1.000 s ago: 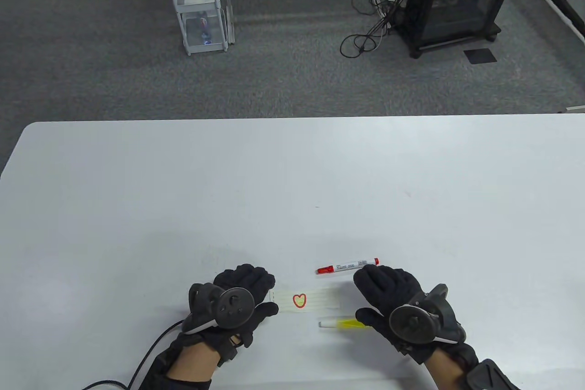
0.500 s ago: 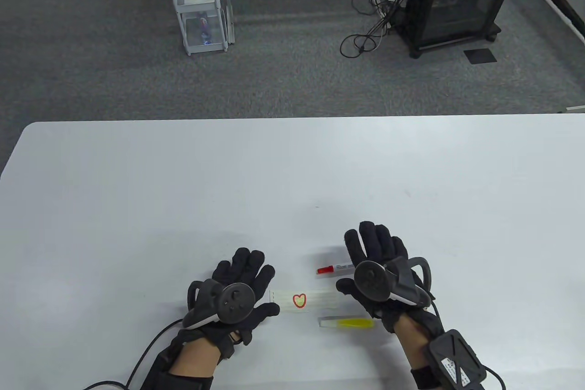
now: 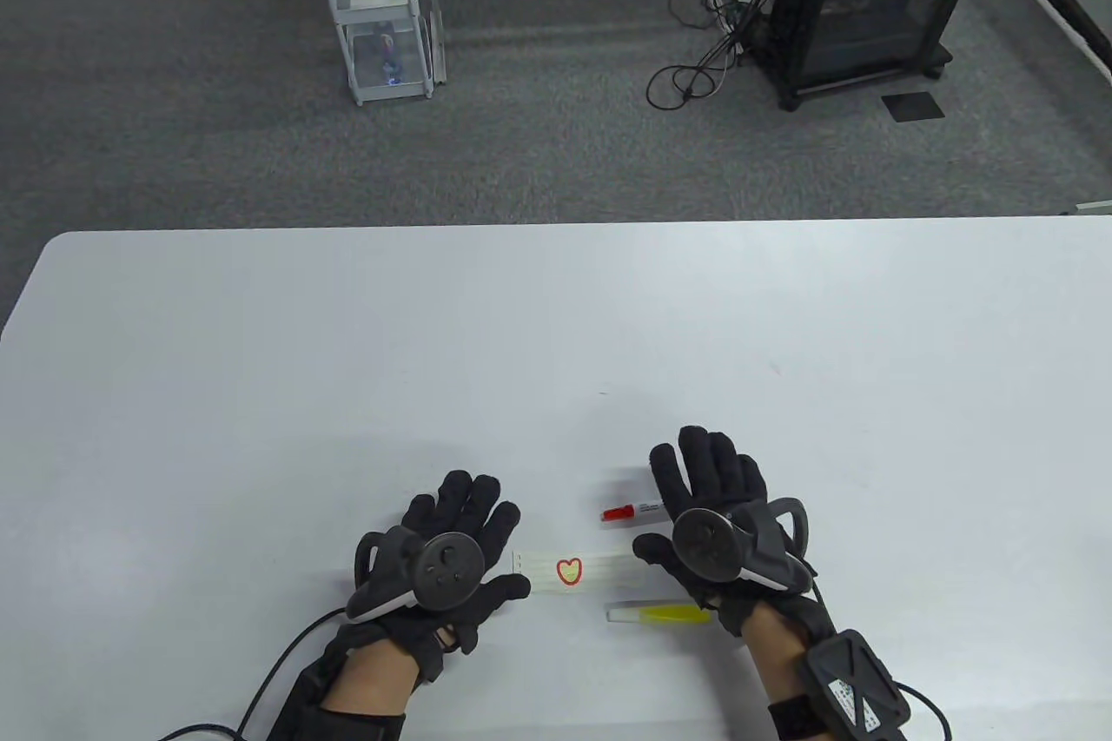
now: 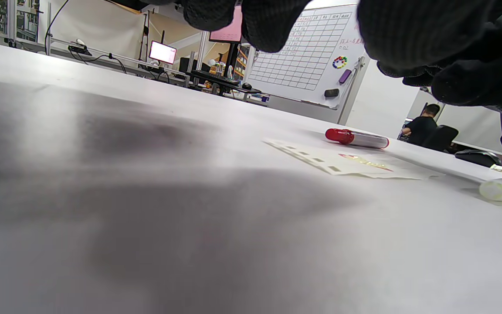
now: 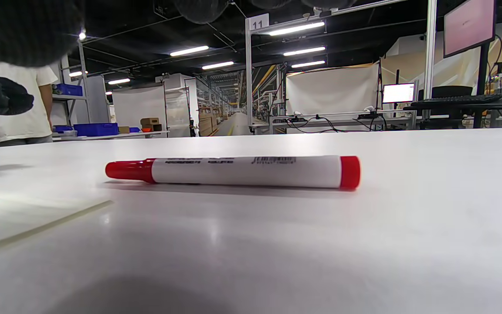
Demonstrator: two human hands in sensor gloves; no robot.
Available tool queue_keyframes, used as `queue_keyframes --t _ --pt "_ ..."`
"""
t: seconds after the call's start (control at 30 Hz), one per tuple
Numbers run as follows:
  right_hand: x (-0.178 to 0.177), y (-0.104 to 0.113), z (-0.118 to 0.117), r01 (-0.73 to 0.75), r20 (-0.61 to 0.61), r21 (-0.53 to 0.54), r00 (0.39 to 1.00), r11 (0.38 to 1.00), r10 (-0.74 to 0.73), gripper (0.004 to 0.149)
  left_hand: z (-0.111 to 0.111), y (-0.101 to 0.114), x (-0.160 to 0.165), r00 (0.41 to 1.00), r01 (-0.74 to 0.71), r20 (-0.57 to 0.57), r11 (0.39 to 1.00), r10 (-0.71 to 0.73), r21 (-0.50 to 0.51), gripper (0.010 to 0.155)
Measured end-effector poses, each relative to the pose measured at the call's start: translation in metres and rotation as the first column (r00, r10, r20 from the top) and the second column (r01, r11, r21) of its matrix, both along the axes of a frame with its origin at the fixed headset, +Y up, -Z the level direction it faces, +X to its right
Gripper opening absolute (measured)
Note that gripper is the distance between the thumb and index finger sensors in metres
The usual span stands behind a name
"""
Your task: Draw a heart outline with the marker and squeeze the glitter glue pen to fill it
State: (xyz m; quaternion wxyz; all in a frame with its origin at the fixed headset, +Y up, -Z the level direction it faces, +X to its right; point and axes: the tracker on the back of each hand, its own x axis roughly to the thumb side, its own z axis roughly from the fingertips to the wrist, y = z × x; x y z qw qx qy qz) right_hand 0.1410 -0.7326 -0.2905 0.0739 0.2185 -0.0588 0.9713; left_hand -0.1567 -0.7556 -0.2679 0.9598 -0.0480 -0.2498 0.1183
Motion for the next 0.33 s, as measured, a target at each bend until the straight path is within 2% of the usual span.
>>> queue_keyframes --t 0.33 --pt "0.0013 0.0044 0.0027 0.059 -0.022 0.034 0.998 0.998 -0.058 0.093 -0.0014 -0.0008 -0.0005 1.0 0.008 -0.006 1.0 -0.008 -0.02 0.079"
